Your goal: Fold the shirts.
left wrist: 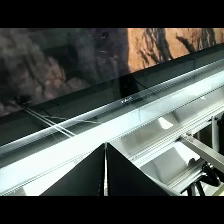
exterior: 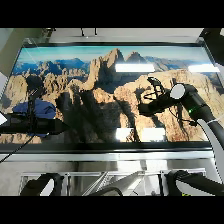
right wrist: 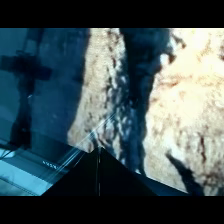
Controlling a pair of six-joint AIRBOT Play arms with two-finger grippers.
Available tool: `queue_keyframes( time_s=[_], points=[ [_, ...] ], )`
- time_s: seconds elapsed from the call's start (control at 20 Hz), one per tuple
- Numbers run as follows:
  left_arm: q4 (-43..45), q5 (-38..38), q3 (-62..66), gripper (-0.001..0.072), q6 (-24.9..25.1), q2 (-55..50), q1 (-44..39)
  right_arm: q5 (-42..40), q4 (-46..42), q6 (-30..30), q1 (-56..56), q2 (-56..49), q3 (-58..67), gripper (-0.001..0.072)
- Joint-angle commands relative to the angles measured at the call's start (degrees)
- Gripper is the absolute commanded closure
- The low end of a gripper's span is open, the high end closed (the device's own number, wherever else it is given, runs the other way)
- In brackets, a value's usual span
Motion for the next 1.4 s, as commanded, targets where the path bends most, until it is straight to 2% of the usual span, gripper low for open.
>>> queue_keyframes(
  time_s=[0.0,0.75,0.85,1.0,1.15,1.2,1.25,1.3,1.35],
  points=[
    [0.0,0.0,0.0,0.0692,0.0,0.0,0.0,0.0,0.0,0.0,0.1,0.0,0.1,0.0689],
    [0.0,0.3,0.0,0.0692,0.0,0.0,0.0,-1.3,0.0,0.0,0.1,0.0,0.1,0.0689],
    [0.0,3.8,0.0,0.0692,0.0,0.0,0.0,-1.1,0.0,0.0,0.1,0.0,0.1,0.0689],
    [-0.1,5.1,0.0,0.0692,0.0,-0.1,0.0,-1.1,0.0,0.0,0.1,0.0,0.1,0.0689],
    [0.9,12.9,0.0,0.0691,0.0,-0.1,0.3,-3.7,0.5,0.0,0.1,-0.6,0.1,0.0688],
    [2.1,14.6,0.5,0.0663,-0.5,-0.1,1.6,-3.7,0.5,0.1,0.1,-1.0,0.1,0.0684],
    [3.3,14.8,1.7,0.024,-0.7,-0.5,3.5,-3.6,0.5,0.1,0.1,-1.4,0.1,0.068],
    [4.7,14.6,3.4,0.0028,-2.4,-1.5,6.1,-3.6,0.5,0.1,0.1,-1.7,0.1,0.0659],
    [5.7,13.8,5.5,0.0027,-2.6,-2.9,9.4,-3.7,0.4,0.4,0.1,-1.8,0.1,0.0515]
  ],
)
